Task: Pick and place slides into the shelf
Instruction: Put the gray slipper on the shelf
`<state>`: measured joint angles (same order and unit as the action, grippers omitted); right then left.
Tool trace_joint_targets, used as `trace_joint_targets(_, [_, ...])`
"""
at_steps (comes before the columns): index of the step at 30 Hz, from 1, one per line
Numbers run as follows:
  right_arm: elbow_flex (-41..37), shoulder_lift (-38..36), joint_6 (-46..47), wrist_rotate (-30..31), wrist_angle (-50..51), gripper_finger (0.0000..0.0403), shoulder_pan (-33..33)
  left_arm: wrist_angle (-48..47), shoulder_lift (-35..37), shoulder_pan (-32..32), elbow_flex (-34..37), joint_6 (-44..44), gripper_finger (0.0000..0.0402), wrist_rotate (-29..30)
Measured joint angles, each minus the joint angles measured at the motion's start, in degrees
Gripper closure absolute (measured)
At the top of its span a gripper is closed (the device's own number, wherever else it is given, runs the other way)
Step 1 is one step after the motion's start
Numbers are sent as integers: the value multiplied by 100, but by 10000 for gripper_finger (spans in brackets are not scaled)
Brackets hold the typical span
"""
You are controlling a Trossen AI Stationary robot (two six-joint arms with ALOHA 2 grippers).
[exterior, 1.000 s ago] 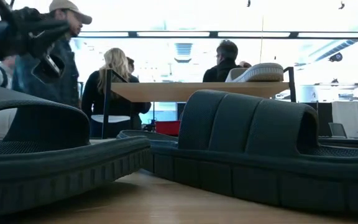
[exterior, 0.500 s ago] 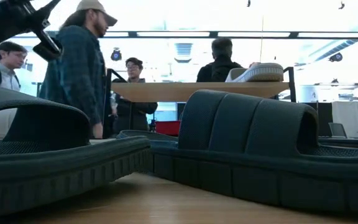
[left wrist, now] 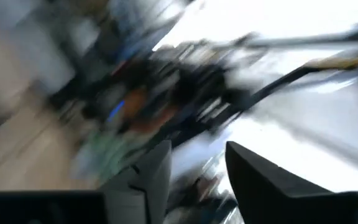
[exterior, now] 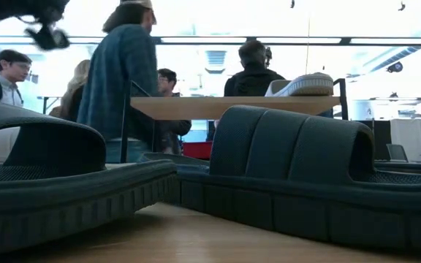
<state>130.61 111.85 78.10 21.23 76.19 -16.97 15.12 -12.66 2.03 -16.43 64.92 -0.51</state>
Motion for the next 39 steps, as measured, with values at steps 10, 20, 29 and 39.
trace_joint_targets(10, [0, -633, -231, 868, 955, 138, -33, 995, -1278, 112, -178, 339, 268, 618])
trace_joint_targets(20, [-176, -1329, -469, 894, 1385, 138, -66, -2777, -1615, 1339, -1459, 1699, 288, 1327])
trace_joint_targets(29, [-413, -1617, -307, 892, 1385, 138, -28, -3850, -2275, 3237, -1780, 3744, 288, 2344])
trace_joint_targets(39, [-420, -1617, -799, 889, 1381, 138, 102, -3878, -3716, 4255, -1953, 4411, 288, 2562])
